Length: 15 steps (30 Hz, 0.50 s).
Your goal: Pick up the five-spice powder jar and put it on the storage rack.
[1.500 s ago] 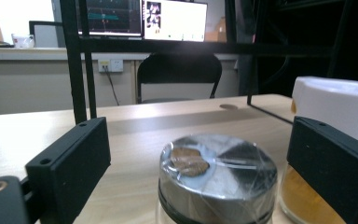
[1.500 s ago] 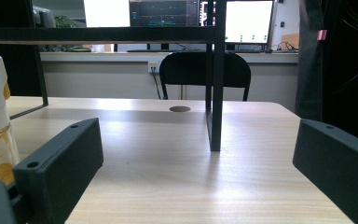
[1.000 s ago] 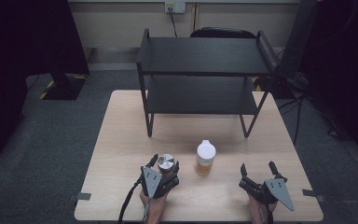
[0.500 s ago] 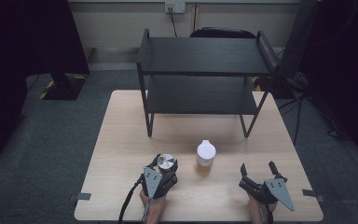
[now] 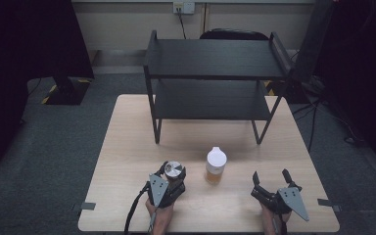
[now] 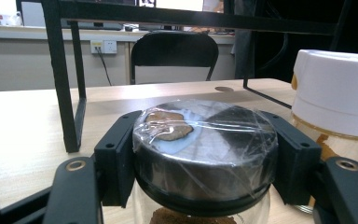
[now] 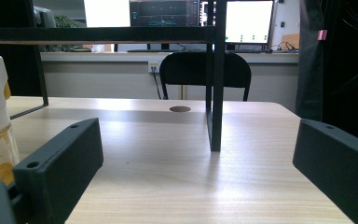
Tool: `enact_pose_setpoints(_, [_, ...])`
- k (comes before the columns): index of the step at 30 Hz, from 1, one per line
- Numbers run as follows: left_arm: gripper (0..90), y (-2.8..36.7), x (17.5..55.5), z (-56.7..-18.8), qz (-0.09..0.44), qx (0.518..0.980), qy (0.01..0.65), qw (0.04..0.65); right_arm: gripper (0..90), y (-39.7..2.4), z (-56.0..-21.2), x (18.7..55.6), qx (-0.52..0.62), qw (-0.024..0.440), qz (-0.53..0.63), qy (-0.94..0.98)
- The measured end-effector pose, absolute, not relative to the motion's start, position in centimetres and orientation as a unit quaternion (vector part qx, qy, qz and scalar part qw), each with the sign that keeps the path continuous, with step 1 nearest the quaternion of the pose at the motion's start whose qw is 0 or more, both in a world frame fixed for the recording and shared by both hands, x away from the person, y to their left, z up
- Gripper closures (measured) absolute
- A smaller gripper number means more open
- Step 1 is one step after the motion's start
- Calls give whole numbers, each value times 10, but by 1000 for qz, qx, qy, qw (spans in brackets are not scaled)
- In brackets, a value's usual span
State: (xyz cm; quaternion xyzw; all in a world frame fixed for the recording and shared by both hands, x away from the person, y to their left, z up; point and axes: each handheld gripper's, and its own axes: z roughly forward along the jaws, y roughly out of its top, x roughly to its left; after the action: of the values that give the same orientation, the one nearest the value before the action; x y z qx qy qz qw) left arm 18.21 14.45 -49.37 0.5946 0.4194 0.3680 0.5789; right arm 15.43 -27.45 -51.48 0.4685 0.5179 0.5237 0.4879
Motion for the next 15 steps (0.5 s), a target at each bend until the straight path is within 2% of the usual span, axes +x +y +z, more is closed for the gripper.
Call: enact_pose_setpoints(15, [352,156,183,-478,355,609,393,590,1,-275,-515,154,468,488,524,518])
